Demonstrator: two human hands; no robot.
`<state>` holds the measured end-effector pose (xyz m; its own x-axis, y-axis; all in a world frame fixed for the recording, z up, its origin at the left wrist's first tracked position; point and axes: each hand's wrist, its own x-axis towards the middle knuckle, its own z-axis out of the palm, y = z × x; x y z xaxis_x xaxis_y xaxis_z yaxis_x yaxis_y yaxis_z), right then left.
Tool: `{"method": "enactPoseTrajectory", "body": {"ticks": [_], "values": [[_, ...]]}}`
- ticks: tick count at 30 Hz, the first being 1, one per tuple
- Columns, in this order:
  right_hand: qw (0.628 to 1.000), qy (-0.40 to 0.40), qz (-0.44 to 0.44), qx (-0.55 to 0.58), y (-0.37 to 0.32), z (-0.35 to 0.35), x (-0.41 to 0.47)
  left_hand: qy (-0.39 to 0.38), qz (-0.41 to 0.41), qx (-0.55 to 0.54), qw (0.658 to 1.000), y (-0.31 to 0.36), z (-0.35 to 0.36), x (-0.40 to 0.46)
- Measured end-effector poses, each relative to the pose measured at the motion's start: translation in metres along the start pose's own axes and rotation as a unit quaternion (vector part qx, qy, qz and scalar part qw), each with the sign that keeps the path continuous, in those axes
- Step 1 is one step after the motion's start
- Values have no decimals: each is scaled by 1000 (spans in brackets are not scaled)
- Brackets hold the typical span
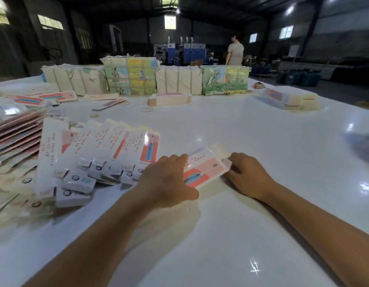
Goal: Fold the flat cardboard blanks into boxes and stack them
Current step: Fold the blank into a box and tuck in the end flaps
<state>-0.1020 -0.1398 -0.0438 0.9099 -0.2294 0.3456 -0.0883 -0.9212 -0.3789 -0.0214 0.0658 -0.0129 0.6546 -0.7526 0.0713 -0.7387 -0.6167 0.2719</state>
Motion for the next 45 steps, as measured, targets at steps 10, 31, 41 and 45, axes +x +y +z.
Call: {"method": "enactPoseTrajectory", "body": {"ticks": [10,31,41,45], "values": [[990,60,26,121,-10,-2,-6,65,21,-19,997,-7,21,4],[927,159,66,333,-33,-14,-16,63,6,-136,989,-5,7,-3],[934,76,120,328,-31,-5,-14,84,57,0,995,2,12,-12],[941,82,91,315,-29,-4,-15,86,60,15,994,5,13,-14]]}}
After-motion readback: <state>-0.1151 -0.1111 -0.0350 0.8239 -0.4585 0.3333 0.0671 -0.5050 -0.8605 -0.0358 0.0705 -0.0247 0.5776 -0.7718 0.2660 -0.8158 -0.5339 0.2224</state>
